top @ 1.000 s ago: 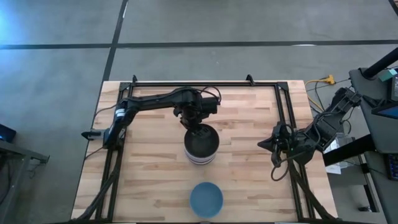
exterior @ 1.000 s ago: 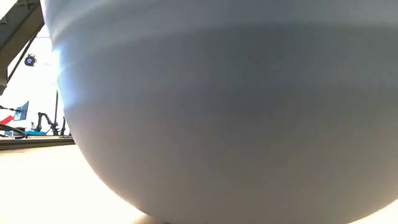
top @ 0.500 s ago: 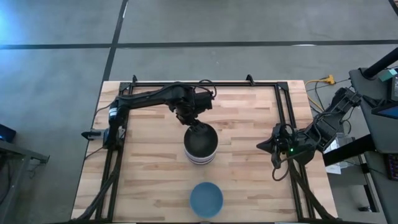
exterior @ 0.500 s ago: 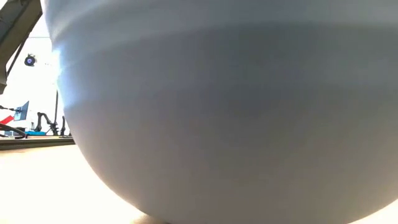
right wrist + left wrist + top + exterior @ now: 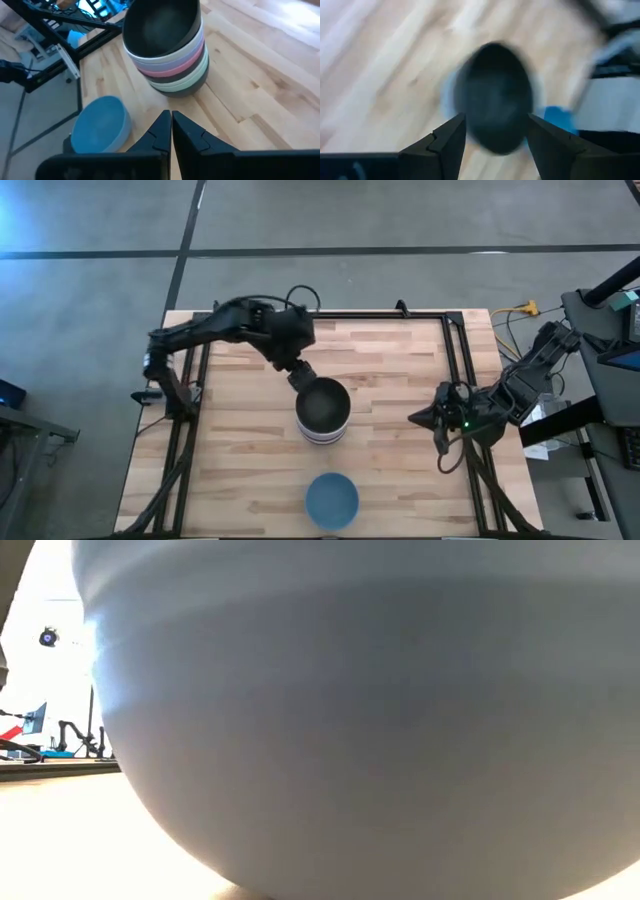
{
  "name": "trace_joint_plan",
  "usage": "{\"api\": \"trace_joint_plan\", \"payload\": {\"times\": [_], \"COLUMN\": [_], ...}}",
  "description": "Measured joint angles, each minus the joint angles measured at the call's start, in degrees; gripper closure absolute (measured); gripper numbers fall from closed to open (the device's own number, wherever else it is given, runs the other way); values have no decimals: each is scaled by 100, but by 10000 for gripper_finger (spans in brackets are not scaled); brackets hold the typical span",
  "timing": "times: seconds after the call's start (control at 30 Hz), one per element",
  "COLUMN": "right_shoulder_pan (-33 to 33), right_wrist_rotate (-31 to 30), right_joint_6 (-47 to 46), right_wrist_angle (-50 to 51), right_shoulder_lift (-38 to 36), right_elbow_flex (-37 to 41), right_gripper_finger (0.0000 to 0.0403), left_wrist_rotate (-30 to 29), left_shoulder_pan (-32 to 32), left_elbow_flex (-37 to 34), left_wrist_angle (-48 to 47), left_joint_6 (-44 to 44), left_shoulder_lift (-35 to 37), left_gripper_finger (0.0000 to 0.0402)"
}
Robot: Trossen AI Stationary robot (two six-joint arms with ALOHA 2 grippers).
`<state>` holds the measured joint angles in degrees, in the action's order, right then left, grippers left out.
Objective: Nest bowls inside each other
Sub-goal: Stack the black bowl into the white bowl
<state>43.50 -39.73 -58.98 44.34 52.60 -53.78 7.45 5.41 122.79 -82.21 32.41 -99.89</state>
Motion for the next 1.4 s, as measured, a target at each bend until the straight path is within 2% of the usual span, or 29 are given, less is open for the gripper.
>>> {"api": "trace_joint_plan", "payload": {"times": [0.13, 0.2, 0.47, 0.63, 0.7, 0.87, 1.03, 1.2, 1.4], "right_shoulder_pan": [-2, -2, -2, -77, -100, -130, -249, -397, -900], "right_wrist_rotate": [-372, -543, -1184, -1355, -1363, -1425, -1446, -1446, -1237], "right_joint_6": [-113, -144, -253, -224, -228, -245, -125, -102, -161], "right_wrist_angle": [-174, -375, -1211, -1713, -1841, -2200, -2422, -2464, -2679], "right_shoulder_lift": [147, 235, 704, 957, 1021, 1135, 1130, 1082, 1182], "right_elbow_flex": [0, 0, 0, 0, 0, 0, 0, -2, -2], "right_gripper_finger": [394, 394, 394, 394, 394, 394, 394, 394, 394], "left_wrist_rotate": [1529, 1892, 1993, 2316, 2360, 2379, 2382, 2386, 2376], "left_shoulder_pan": [-10, -17, 341, 524, 558, 594, 617, 623, 623], "left_elbow_flex": [-832, -1409, -3951, -5326, -5730, -6189, -6215, -6197, -6210], "left_wrist_angle": [1571, 2225, 3545, 5142, 5421, 5493, 5860, 6758, 7003], "left_joint_6": [-447, -531, -319, 177, 319, 326, 323, 367, 377], "left_shoulder_lift": [507, 740, 1902, 2451, 2549, 2682, 2795, 2876, 2625], "left_gripper_finger": [232, 242, 272, 279, 279, 279, 279, 279, 279]}}
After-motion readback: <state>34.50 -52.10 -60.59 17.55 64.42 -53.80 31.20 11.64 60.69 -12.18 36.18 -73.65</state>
